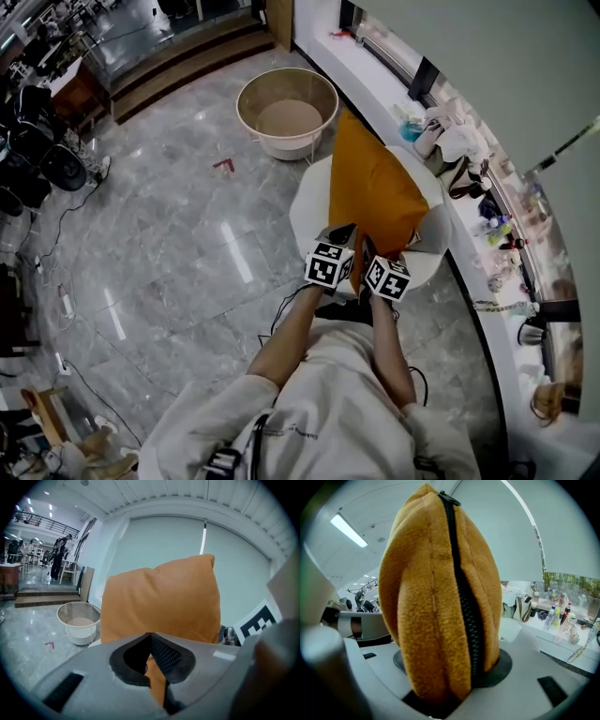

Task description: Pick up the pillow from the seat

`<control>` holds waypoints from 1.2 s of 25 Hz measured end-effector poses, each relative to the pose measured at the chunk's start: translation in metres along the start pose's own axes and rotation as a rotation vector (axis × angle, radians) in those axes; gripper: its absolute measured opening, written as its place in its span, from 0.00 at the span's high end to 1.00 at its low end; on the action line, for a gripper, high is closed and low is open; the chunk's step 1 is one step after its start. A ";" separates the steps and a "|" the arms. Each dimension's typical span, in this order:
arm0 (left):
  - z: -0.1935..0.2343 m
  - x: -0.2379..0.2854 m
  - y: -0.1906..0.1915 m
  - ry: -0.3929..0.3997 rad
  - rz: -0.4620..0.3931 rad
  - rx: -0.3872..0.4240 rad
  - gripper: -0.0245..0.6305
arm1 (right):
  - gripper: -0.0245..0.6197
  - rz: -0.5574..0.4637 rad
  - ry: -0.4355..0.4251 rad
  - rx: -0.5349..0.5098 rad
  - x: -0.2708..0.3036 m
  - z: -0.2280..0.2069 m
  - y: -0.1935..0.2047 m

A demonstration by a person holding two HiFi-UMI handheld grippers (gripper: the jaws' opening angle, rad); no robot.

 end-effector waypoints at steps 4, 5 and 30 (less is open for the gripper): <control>0.008 -0.002 -0.001 -0.006 0.000 -0.007 0.95 | 0.61 -0.001 0.001 0.000 0.005 0.007 -0.003; 0.010 -0.003 -0.001 -0.006 0.002 -0.009 0.95 | 0.61 0.000 0.002 -0.001 0.007 0.008 -0.003; 0.025 -0.004 0.000 -0.017 0.015 -0.033 0.95 | 0.61 0.008 0.020 0.011 0.016 0.015 -0.004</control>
Point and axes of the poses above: the fingertips, and each gripper's own axes: x forward along the fingers, z to its left, y out of its underside, the point moved 8 cm from there along -x, backward along the fingers, and after that the axes turned 5 degrees about x, right-handed, at the moved point
